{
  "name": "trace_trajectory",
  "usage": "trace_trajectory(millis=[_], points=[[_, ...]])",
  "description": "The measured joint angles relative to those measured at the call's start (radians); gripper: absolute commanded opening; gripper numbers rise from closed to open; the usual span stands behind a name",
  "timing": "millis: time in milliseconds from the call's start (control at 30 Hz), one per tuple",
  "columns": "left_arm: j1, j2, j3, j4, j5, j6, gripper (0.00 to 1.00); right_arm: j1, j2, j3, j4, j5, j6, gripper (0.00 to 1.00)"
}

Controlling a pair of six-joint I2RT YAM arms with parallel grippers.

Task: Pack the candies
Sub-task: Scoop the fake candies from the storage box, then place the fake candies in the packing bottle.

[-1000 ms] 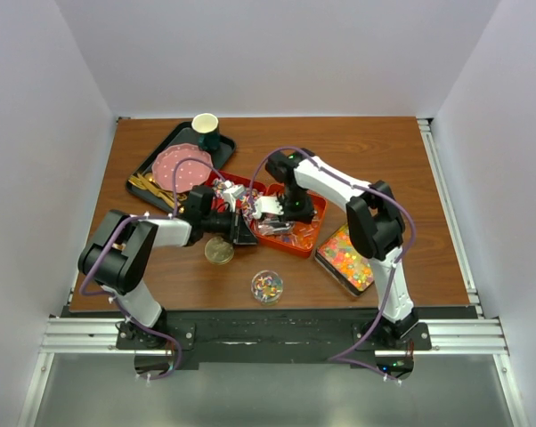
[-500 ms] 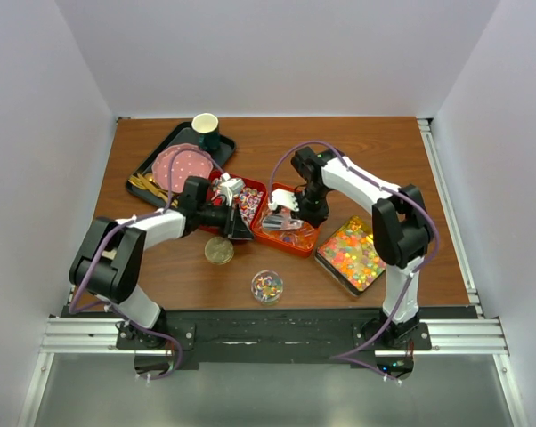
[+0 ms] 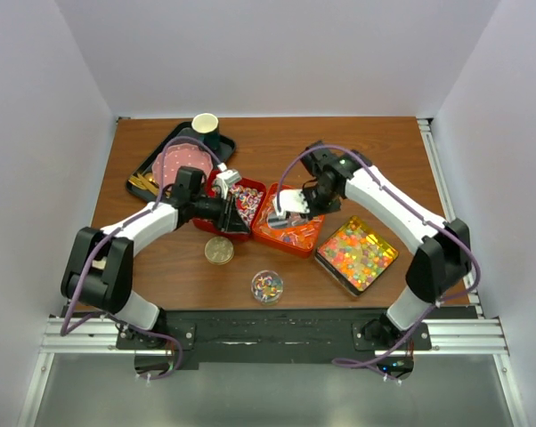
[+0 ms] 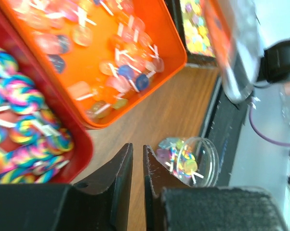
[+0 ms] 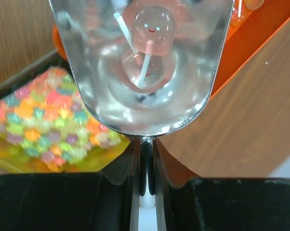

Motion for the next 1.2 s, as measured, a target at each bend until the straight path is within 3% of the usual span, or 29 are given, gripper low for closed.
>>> trace_trajectory(millis=[267,567,967,1200], points=[[0.079,-0.052,-0.002,0.002,-0.056,0.016,0.19,0.209,-0.069,-0.104,-0.039,0.292,-0.064,0.0],[0.118,-0.087,-0.002,0.01,-0.141,0.023,0.2,0.389,0.042,-0.021,-0.141,0.539,0.005,0.0],[0.135,-0.124,-0.003,0.012,-0.196,0.026,0.2,0.616,0.089,-0.014,-0.166,0.703,0.104,0.0],[0.136,-0.14,-0.003,0.018,-0.209,0.025,0.22,0.667,0.084,-0.088,-0.171,0.785,0.129,0.0]])
